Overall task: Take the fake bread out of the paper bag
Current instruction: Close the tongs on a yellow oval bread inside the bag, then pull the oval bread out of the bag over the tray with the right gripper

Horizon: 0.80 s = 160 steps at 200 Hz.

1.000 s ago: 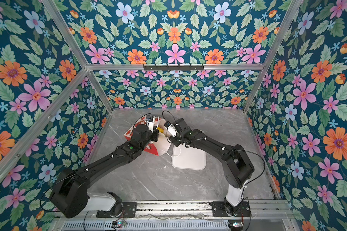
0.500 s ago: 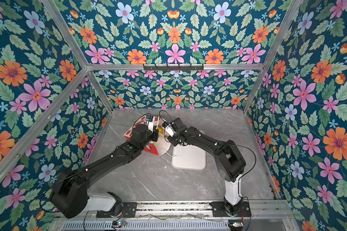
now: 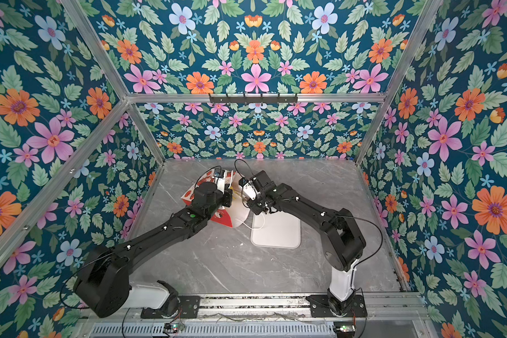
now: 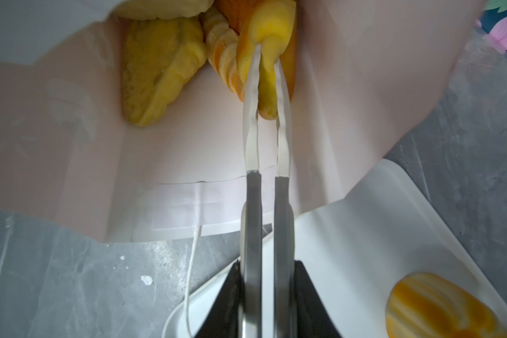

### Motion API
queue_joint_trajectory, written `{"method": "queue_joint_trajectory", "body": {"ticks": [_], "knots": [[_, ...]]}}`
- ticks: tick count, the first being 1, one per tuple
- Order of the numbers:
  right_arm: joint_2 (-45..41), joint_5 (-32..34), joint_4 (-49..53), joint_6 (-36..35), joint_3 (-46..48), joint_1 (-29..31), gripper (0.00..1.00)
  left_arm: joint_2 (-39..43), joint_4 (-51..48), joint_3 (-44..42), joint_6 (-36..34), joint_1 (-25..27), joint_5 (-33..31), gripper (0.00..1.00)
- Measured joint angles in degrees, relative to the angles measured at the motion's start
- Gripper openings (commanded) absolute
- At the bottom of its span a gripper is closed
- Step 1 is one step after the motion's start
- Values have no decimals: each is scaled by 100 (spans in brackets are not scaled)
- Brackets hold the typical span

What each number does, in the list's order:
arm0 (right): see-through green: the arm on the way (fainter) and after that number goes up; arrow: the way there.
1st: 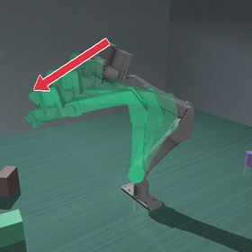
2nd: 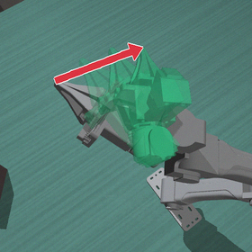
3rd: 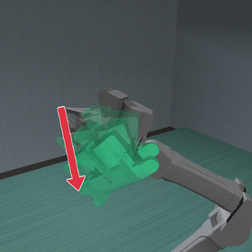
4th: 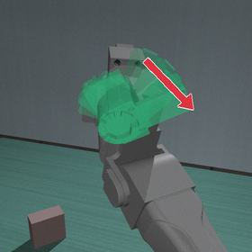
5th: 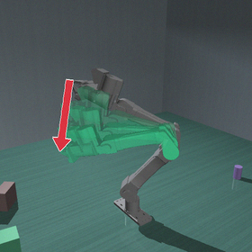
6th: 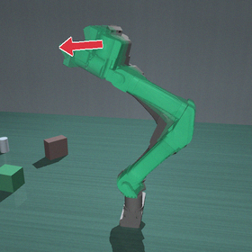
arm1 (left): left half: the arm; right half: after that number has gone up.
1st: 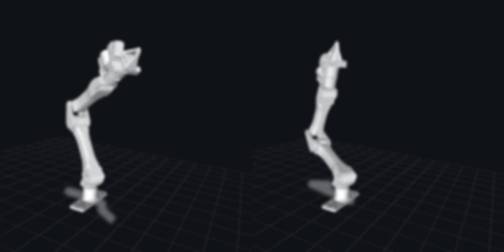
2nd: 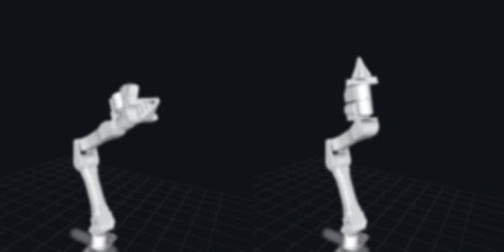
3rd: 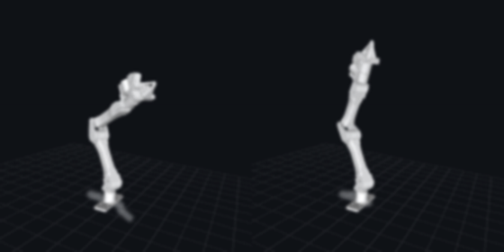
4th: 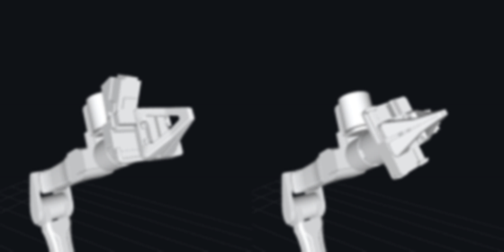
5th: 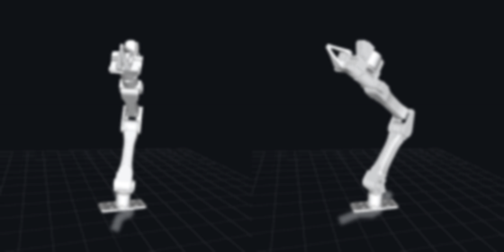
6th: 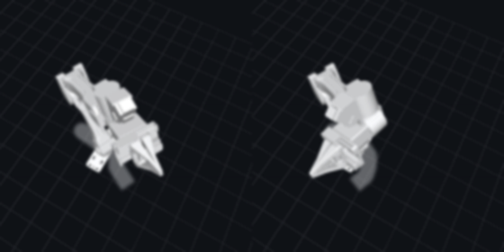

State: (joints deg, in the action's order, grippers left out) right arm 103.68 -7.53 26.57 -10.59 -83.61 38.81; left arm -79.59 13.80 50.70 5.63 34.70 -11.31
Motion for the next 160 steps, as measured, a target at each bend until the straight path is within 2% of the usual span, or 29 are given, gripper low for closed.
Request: {"method": "queue_joint_trajectory", "body": {"ticks": [54, 131, 160], "knots": [[-697, -671, 321, 570, 533, -337, 21, -35, 120, -24, 17, 2, -79, 0], [-2776, -1746, 302, 1547, 2249, -780, 22, -149, 249, -48, 37, 4, -170, 0], [-3672, -1945, 404, 1967, 2811, -986, 23, -160, 262, -46, 37, -2, -232, 0]]}}
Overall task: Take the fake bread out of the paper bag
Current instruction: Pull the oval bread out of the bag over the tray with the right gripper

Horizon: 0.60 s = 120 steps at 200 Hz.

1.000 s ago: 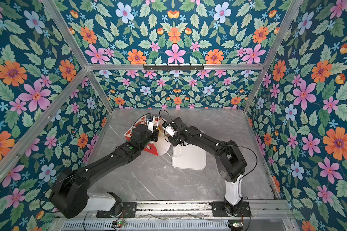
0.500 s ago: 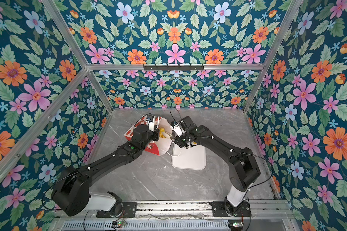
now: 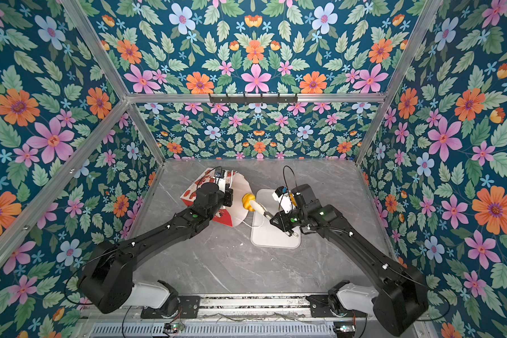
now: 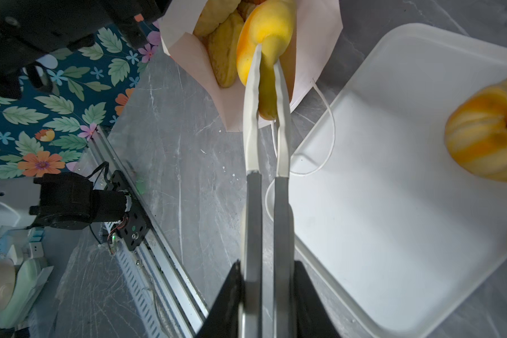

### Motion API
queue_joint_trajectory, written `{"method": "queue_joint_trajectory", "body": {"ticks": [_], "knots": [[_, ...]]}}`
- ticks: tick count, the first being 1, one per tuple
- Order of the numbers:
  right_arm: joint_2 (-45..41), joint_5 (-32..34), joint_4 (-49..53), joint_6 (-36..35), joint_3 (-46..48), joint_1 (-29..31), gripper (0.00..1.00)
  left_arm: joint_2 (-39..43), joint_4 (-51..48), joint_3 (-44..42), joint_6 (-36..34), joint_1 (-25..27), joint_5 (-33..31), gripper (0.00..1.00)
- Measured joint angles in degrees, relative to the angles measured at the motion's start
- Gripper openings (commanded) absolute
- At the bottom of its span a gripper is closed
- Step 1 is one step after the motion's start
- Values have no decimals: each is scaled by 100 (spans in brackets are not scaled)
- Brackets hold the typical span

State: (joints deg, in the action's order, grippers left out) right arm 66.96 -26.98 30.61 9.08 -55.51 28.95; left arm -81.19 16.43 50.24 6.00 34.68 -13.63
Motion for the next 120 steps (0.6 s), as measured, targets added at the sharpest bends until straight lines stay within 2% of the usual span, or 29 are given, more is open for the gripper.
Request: {"method": "queue_joint_trajectory", "body": {"ticks": [25, 51, 120], "knots": [[-684, -50, 267, 354, 411, -144, 23, 0, 35, 0, -2, -7, -44, 0], [-1045, -42, 490, 704, 754, -387, 23, 46, 24, -9, -26, -7, -94, 0], [-994, -90, 776, 1364, 1364, -935, 21, 162, -11, -42, -146, -9, -144, 0]]}}
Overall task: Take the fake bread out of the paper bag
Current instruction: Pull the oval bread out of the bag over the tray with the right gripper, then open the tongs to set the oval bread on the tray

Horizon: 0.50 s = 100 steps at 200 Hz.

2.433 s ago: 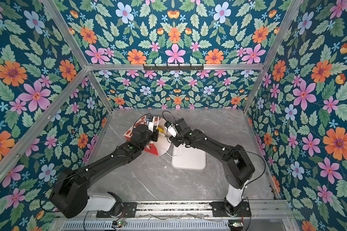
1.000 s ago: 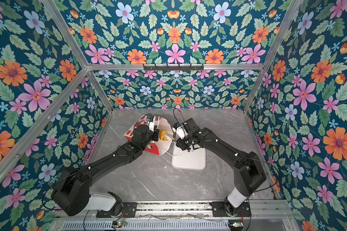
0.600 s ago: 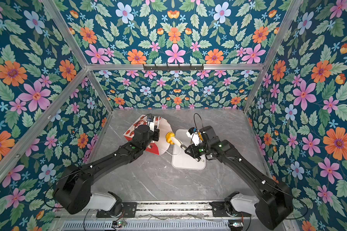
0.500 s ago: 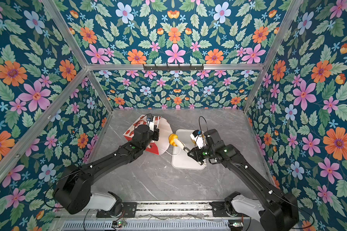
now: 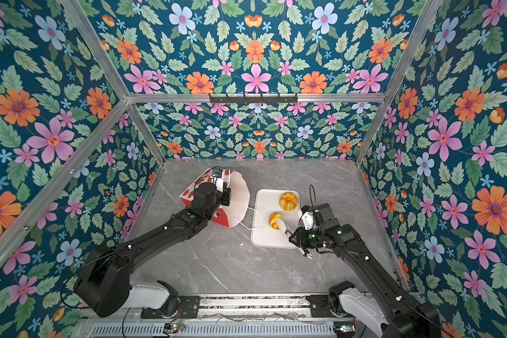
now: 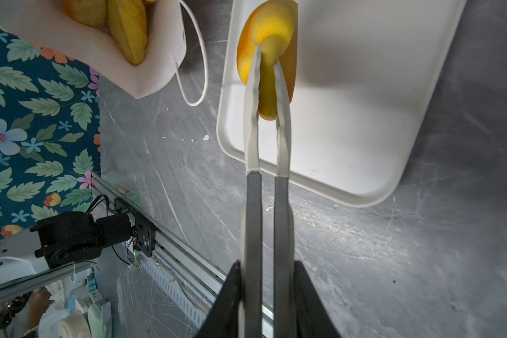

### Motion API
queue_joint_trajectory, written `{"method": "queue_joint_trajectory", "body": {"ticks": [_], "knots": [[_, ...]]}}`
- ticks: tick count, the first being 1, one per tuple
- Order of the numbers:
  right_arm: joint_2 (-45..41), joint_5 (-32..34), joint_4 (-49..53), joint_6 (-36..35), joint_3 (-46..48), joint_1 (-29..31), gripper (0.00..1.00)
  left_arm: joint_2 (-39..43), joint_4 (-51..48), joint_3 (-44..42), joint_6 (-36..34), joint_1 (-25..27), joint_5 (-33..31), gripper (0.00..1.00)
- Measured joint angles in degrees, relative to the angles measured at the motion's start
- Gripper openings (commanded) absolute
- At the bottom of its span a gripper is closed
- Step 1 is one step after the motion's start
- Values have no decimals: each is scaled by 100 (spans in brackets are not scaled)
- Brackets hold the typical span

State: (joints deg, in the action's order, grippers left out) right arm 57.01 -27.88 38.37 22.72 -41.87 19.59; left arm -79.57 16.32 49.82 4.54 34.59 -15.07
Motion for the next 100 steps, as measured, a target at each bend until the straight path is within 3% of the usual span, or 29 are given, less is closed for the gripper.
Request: {"method": "queue_joint_trajectory", "body": {"ticks": [51, 100], "knots": [[179, -212, 48, 260, 199, -501, 24, -63, 0, 0, 0, 0, 103, 0], [170, -144, 203, 369, 243, -658, 37, -138, 52, 2, 0, 0, 151, 0]]}}
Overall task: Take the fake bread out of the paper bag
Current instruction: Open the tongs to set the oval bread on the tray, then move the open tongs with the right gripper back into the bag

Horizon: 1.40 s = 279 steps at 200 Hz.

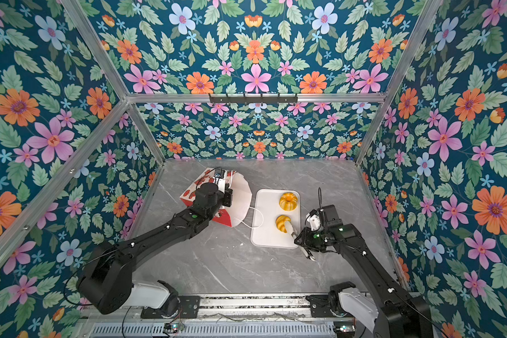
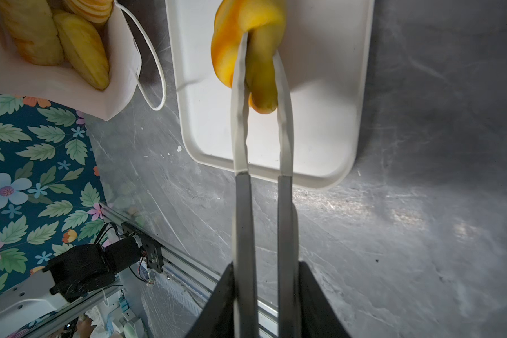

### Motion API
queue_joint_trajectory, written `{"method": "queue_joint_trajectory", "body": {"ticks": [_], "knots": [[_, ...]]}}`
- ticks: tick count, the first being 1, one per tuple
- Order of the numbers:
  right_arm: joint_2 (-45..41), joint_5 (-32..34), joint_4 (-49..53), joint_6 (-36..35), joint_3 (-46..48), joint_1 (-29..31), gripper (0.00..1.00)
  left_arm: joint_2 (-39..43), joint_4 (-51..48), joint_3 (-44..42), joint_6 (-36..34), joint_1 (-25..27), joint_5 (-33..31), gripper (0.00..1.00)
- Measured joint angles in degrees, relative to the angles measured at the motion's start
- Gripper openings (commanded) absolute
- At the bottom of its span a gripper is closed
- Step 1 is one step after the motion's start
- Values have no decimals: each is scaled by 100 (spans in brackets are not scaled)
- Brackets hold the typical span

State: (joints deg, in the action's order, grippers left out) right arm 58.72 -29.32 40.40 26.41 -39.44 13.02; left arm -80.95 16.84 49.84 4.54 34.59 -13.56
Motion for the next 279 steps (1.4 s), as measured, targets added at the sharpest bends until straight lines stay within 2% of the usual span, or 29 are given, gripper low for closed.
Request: {"method": "queue_joint_trajectory", "body": {"ticks": [31, 83, 131, 184, 224, 279], "knots": [[-103, 289, 219, 61, -7, -11, 43, -28, 28, 0, 0, 0, 15, 0], [-444, 713, 590, 188, -289, -11, 44, -35, 31, 0, 2, 0, 17, 0], [-619, 695, 636, 111, -782, 28, 43, -35, 28, 0, 0, 0, 20, 0], [337, 96, -214, -2, -942, 901, 40, -4, 22, 0, 0, 0, 15, 0], [658, -35, -660, 35, -597, 949, 40, 61, -17, 0, 2, 0, -2, 0], [798, 306, -682, -11, -472, 826, 39, 63, -33, 0, 2, 0, -2, 0]]}}
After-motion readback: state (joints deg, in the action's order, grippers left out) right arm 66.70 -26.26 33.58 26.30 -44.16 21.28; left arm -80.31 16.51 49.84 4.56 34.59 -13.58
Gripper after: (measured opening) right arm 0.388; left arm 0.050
